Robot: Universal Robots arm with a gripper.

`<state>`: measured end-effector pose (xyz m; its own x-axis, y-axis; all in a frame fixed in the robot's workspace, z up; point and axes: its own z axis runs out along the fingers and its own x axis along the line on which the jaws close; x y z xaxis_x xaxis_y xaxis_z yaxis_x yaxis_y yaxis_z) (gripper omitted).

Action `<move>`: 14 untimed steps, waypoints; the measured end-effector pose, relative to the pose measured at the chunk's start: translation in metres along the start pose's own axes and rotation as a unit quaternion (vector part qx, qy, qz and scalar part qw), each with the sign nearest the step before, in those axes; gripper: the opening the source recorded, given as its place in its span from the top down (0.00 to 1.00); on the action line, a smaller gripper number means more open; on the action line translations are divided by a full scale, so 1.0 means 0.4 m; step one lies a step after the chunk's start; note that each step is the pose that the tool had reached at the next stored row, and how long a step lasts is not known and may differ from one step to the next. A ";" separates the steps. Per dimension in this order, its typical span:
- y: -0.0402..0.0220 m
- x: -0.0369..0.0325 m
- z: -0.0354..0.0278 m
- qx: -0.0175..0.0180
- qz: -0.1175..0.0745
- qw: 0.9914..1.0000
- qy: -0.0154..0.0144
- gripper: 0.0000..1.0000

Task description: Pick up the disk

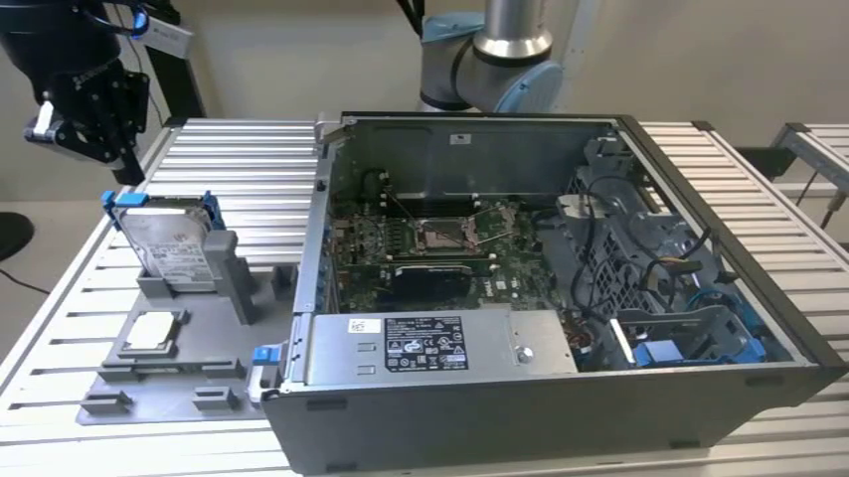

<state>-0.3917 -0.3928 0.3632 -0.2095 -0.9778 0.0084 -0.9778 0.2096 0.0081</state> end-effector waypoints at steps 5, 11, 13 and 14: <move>0.006 0.000 0.001 0.000 -0.019 1.000 0.000 1.00; 0.009 -0.003 0.003 0.001 -0.047 0.999 0.000 1.00; 0.011 -0.005 0.002 0.001 -0.054 0.999 0.000 1.00; 0.012 -0.007 0.003 0.001 -0.057 0.998 0.000 1.00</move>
<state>-0.3957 -0.3891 0.3622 -0.0974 -0.9952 0.0071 -0.9952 0.0975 0.0075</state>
